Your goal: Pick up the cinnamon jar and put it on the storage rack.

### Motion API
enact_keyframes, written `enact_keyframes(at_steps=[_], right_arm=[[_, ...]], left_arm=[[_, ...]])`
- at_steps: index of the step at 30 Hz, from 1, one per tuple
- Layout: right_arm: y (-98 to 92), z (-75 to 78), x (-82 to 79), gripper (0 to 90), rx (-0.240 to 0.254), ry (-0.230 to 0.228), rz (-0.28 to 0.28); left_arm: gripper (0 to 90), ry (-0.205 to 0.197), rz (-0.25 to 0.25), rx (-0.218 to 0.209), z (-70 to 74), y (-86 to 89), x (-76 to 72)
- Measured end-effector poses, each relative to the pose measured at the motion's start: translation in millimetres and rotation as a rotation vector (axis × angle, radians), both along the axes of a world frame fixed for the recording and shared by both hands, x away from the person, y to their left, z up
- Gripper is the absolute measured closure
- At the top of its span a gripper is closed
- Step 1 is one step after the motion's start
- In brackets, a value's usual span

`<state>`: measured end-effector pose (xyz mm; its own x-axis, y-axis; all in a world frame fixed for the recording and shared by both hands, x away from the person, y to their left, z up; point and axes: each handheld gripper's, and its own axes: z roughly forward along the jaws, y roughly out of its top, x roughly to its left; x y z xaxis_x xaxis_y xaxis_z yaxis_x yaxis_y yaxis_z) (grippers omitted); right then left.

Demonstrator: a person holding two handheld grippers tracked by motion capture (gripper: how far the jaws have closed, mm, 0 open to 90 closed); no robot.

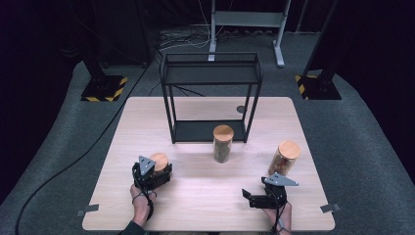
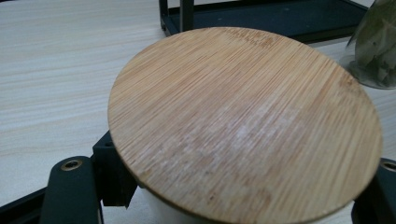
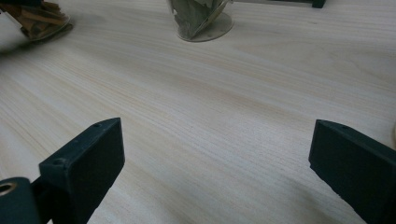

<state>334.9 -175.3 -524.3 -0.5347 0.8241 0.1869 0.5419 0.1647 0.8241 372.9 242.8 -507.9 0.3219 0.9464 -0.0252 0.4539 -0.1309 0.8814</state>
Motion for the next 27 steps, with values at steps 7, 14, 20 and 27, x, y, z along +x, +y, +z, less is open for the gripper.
enact_keyframes(at_steps=[7, 14, 20, 27], right_arm=[[0.1, 0.0, 0.0, 2.8, -0.001, 0.001, -0.003], [0.1, 0.0, 0.0, 2.8, -0.002, 0.000, -0.001], [0.1, 0.0, 0.0, 2.8, -0.002, 0.001, -0.003], [0.2, 0.1, -0.2, 2.8, -0.002, -0.002, -0.004]], left_arm=[[25.4, -0.001, -0.006, 0.002, 2.2, -0.5, -0.6], [25.4, -0.003, -0.016, 0.000, 4.9, -2.7, -0.7], [25.4, -0.006, -0.020, -0.006, 6.9, -4.5, 0.1], [25.4, -0.011, -0.037, 0.004, 9.8, -9.4, 0.7]])
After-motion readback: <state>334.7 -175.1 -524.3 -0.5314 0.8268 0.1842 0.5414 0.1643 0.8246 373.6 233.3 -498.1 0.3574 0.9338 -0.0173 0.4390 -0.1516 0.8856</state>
